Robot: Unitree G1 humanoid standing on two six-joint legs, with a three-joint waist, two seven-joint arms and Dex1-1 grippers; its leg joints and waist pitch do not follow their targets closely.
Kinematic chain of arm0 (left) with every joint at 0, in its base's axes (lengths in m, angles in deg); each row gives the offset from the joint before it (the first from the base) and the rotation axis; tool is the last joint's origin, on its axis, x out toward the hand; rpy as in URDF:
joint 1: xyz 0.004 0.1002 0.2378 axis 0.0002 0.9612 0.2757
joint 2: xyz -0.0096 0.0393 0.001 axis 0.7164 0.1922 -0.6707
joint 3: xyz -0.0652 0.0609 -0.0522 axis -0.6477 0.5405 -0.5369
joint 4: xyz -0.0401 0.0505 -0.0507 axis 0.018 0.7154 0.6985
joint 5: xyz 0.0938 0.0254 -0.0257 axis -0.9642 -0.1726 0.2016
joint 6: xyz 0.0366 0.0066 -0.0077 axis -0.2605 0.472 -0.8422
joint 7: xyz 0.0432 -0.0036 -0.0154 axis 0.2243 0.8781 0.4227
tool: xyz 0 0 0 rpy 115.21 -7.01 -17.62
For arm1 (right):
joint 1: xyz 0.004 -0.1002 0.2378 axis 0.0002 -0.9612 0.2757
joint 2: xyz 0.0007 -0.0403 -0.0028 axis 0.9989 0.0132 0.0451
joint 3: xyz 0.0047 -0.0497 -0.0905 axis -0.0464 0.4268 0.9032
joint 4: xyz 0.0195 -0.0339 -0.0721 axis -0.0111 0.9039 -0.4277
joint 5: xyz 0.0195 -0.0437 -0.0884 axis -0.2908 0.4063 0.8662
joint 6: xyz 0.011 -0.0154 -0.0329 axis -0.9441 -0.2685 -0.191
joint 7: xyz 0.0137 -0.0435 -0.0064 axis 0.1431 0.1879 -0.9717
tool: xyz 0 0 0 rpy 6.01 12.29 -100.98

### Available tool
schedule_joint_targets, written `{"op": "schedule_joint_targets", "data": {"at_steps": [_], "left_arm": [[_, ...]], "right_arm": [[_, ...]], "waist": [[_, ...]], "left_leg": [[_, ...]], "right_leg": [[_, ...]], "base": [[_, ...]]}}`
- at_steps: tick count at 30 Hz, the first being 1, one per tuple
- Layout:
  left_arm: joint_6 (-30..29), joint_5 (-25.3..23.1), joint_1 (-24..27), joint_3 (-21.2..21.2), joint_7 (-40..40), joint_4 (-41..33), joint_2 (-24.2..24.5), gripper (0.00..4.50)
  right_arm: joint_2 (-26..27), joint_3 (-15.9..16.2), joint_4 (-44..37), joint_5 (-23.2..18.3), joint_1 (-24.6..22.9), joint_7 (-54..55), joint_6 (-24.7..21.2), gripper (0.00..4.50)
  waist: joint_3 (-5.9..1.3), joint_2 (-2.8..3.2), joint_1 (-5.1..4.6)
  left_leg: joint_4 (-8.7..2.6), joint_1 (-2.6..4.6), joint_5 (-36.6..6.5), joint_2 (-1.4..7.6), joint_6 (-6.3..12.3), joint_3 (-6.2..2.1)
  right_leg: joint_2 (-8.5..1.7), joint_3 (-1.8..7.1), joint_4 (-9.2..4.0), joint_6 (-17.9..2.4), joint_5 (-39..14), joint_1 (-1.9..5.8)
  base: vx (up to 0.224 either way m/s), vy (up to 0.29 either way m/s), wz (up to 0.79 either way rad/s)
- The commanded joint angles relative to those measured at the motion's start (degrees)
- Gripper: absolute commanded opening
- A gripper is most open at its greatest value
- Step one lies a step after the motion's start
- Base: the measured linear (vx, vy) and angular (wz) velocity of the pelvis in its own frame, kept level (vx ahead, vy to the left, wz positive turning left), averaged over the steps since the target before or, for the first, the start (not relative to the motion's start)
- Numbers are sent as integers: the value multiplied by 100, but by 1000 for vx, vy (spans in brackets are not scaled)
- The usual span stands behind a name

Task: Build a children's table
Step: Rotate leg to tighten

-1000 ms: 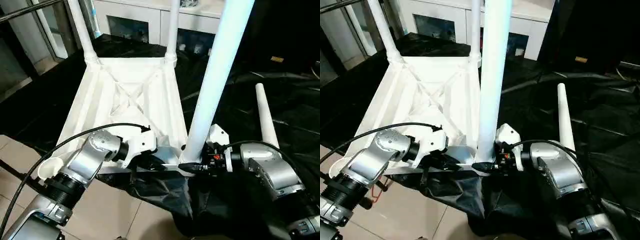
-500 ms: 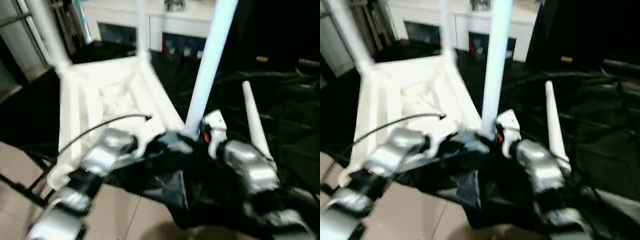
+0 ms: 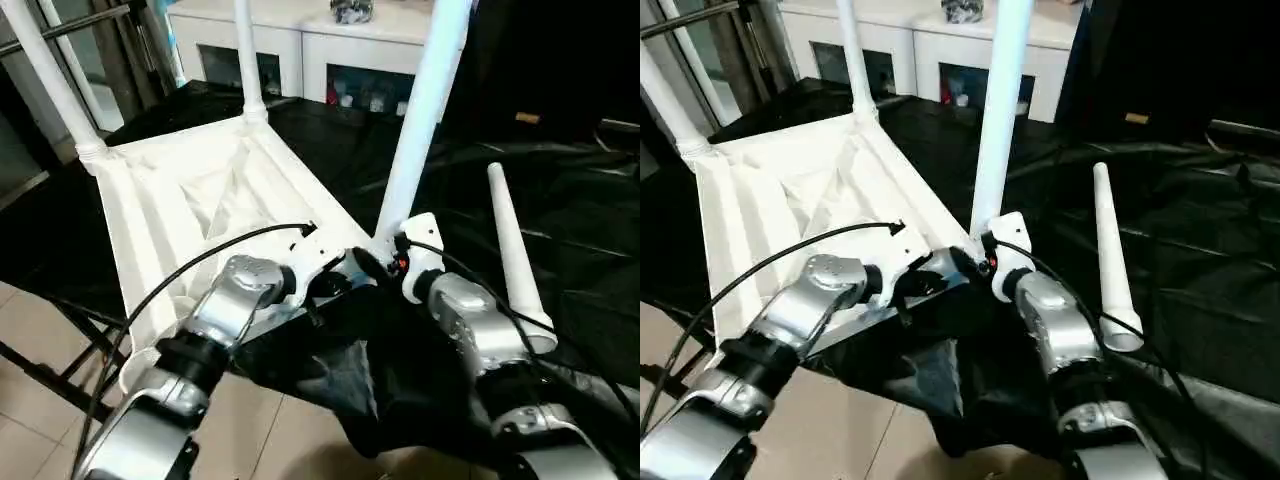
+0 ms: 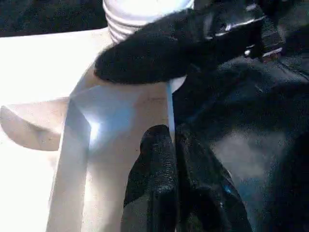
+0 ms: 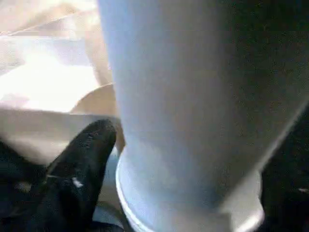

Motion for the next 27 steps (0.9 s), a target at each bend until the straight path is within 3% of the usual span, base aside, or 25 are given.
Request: {"op": "schedule_joint_targets", "data": {"at_steps": [1, 2, 4, 7, 8, 12, 14, 16, 20, 24, 27], "left_arm": [[227, 236, 48, 429, 656, -354, -67, 0], [334, 287, 148, 473, 917, -483, 67, 0], [390, 319, 209, 492, 1060, -551, 155, 0], [458, 420, 372, 516, 1420, -745, 393, 0], [460, 438, 400, 516, 1476, -780, 433, 0], [485, 497, 503, 488, 1820, -930, 679, 0], [549, 543, 544, 490, 2089, -991, 880, 0], [567, 543, 543, 489, 2136, -982, 941, 0], [522, 551, 540, 473, 2171, -995, 992, 0], [469, 573, 547, 445, 2136, -1013, 993, 0], [364, 582, 527, 378, 1938, -953, 871, 0]], "right_arm": [[-18, 443, -157, -119, -161, -743, -28, 386], [-256, 530, -501, -240, -299, -1271, -51, 386], [-374, 536, -671, -328, -359, -1491, -103, 386], [-750, 583, -1146, -552, -542, -2175, -238, 386], [-828, 604, -1231, -586, -579, -2309, -257, 386], [-1271, 758, -1639, -731, -783, -3022, -371, 386], [-1484, 876, -1794, -718, -879, -3329, -471, 353], [-1499, 903, -1794, -684, -899, -3352, -463, 353], [-1447, 930, -1766, -672, -914, -3298, -453, 311], [-1352, 957, -1805, -681, -950, -3233, -510, 285], [-1175, 888, -1700, -628, -938, -2894, -580, 281]], "waist": [[-353, 10, 33], [-348, 28, 52], [-353, 39, 85], [-338, 19, 135], [-331, 37, 139], [-308, 16, 160], [-300, 20, 162], [-308, 14, 158], [-314, 7, 140], [-325, 7, 136], [-318, 4, 131]], "left_leg": [[-338, -108, -258, 140, 454, -26], [-332, -88, -243, 148, 582, -10], [-326, -81, -251, 155, 620, -6], [-347, -71, -323, 174, 582, -11], [-349, -74, -350, 184, 586, -2], [-361, -65, -570, 178, 521, 17], [-368, -69, -599, 180, 505, 14], [-369, -68, -568, 184, 494, 15], [-367, -78, -518, 165, 449, 13], [-349, -92, -362, 155, 505, 13], [-355, -83, -424, 153, 464, 18]], "right_leg": [[-424, 206, -307, -1584, 485, 407], [-422, 205, -297, -1656, 604, 384], [-430, 207, -298, -1658, 576, 384], [-420, 196, -315, -1613, 341, 393], [-426, 197, -314, -1609, 290, 373], [-431, 188, -365, -1512, -306, 345], [-430, 188, -379, -1450, -475, 337], [-440, 190, -381, -1422, -506, 326], [-441, 186, -376, -1410, -522, 328], [-438, 180, -353, -1431, -276, 336], [-439, 183, -369, -1408, -426, 328]], "base": [[0, 0, 0], [0, 0, 0], [0, 0, 0], [0, 0, 0], [0, 0, 0], [0, 0, 0], [0, 0, 0], [0, 0, 0], [0, 0, 0], [0, 0, 0], [0, 0, 0]]}}
